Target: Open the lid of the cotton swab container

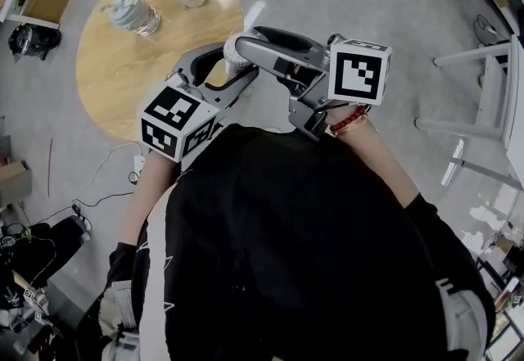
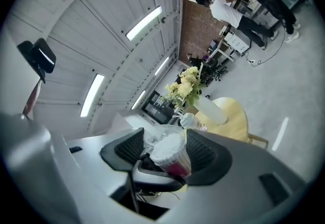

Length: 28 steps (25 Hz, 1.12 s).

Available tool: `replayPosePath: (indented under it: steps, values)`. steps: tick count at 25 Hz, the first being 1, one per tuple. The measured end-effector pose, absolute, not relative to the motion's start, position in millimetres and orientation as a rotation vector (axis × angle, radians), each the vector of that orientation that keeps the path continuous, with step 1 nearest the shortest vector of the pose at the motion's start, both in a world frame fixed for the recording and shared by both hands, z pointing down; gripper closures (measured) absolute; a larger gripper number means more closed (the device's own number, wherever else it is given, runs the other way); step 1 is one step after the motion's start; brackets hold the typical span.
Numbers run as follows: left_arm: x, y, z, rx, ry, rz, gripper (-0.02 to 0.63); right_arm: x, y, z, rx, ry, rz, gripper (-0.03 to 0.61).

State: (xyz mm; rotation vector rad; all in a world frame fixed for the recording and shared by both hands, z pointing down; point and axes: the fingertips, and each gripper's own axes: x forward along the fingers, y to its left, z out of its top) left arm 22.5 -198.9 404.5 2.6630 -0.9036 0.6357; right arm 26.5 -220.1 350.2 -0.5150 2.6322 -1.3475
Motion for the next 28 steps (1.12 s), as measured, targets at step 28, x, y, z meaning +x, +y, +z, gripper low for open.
replayPosePath:
  steps: [28]
  values:
    - [-6.2,-180.4,386.1,2.698,-0.944,0.527,0.360,17.2,-223.8,318.5,-0.513,2.519,-1.272,0.337]
